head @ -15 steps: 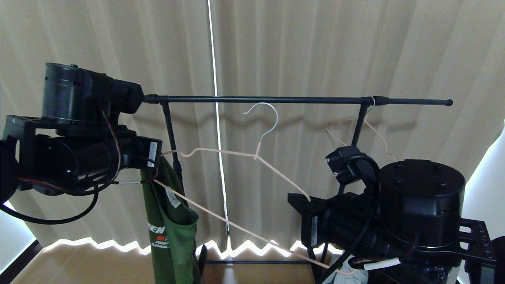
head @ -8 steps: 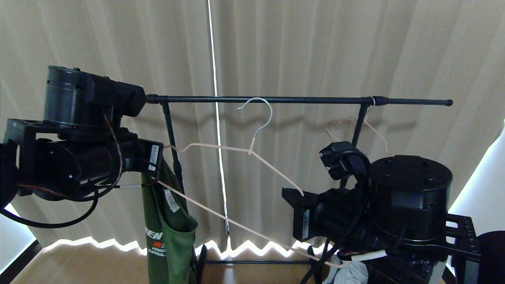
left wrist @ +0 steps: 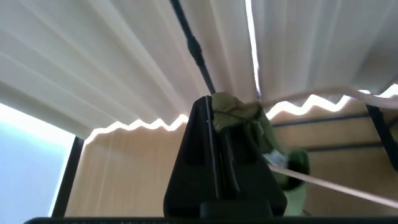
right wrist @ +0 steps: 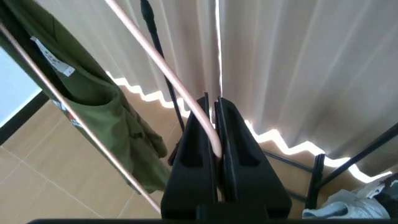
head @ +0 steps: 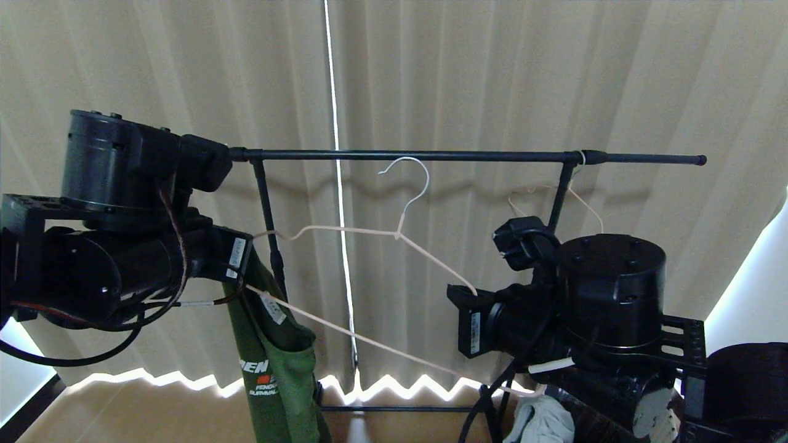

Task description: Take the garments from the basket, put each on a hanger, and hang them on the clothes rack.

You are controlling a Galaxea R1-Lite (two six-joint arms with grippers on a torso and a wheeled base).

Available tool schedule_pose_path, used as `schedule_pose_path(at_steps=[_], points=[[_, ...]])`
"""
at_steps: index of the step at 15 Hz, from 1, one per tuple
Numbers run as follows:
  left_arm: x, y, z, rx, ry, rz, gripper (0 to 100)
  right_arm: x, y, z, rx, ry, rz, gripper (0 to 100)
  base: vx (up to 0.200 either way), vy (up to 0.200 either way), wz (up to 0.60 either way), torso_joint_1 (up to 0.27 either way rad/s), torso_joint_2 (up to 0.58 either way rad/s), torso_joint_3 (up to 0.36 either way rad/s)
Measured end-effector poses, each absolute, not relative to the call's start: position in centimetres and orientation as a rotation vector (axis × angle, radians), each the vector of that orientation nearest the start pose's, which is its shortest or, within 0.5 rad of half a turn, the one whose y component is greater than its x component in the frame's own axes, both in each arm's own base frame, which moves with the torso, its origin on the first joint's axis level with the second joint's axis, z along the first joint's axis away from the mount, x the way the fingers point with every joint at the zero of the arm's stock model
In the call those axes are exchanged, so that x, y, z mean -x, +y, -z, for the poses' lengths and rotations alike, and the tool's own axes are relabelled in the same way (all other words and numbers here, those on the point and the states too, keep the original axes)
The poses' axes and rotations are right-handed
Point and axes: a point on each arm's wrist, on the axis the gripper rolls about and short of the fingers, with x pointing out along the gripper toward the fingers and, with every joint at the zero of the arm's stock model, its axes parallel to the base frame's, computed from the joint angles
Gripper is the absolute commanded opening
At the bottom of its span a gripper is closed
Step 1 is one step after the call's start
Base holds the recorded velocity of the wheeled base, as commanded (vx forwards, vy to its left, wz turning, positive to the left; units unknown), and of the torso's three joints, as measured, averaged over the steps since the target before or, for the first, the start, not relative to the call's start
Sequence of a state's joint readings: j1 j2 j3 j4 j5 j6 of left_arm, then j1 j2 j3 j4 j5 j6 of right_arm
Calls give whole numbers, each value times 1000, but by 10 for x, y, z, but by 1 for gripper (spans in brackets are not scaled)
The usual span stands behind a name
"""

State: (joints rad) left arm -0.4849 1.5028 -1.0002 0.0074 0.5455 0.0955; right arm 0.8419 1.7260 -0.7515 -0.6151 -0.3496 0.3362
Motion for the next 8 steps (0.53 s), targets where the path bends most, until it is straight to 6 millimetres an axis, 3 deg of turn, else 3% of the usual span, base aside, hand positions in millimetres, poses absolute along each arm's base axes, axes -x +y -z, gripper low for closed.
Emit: schedule_pose_path(at_steps=[4, 8], points=[[-221, -120, -236, -352, 440, 17, 0, -220, 228, -158, -119, 368, -420, 0, 0, 0, 0, 0, 0, 0], [-216, -132, -240, -306, 420, 55, 0, -219, 234, -155, -111, 374, -432, 0, 0, 0, 0, 0, 0, 0]])
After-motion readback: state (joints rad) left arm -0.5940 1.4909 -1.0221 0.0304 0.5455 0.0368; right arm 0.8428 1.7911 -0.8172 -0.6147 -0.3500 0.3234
